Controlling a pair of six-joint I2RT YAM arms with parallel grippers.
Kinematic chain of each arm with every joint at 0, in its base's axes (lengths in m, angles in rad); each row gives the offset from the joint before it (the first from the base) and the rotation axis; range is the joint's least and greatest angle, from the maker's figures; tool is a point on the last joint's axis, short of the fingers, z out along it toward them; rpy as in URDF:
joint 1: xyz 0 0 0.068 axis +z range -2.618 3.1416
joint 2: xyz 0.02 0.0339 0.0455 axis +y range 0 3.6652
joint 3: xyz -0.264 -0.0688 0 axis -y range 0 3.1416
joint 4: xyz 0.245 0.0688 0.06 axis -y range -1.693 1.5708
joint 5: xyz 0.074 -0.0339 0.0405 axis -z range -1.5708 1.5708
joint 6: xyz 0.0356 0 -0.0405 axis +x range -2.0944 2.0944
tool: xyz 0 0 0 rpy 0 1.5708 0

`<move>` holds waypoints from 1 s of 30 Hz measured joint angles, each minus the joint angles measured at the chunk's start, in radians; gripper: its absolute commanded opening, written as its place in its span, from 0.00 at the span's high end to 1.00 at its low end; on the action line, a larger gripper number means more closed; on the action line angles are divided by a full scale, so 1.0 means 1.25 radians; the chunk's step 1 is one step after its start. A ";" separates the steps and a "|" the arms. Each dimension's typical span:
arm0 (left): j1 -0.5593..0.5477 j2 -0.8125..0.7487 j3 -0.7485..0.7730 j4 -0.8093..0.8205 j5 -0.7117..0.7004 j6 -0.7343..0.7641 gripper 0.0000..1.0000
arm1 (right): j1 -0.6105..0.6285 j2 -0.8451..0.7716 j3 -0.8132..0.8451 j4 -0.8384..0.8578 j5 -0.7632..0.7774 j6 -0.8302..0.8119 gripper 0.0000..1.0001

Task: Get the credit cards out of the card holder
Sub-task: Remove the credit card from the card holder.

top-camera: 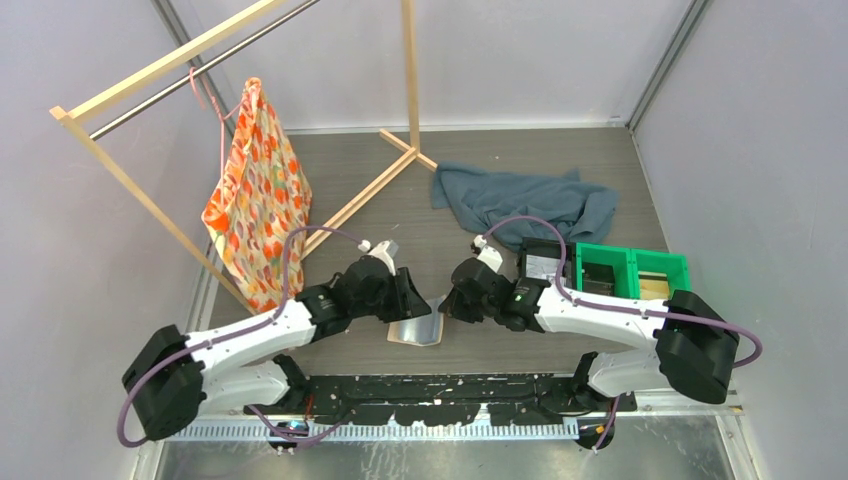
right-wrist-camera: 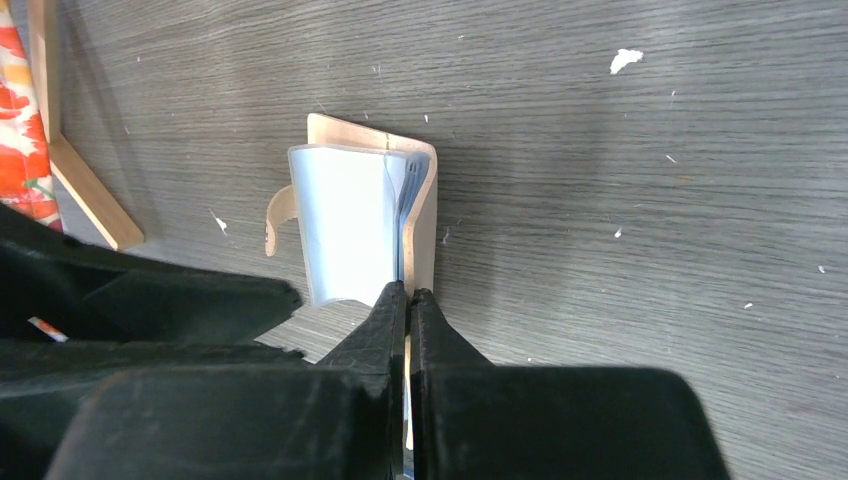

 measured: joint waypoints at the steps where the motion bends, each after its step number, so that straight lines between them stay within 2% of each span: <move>1: 0.000 0.020 -0.001 0.026 0.006 -0.007 0.59 | 0.000 0.000 0.000 0.000 0.000 0.000 0.99; 5: 0.000 0.084 -0.020 0.115 0.039 -0.029 0.59 | 0.000 0.000 0.000 -0.001 0.000 0.000 0.99; 13: 0.000 0.136 -0.045 0.225 0.085 -0.055 0.58 | -0.001 0.000 0.000 -0.011 0.008 0.000 0.99; 25: 0.000 0.235 -0.050 0.283 0.103 -0.088 0.61 | -0.004 0.002 -0.015 -0.011 0.018 0.000 0.99; 30: -0.005 0.215 -0.043 0.227 0.058 -0.083 0.61 | -0.003 -0.001 -0.022 -0.010 0.018 0.001 0.99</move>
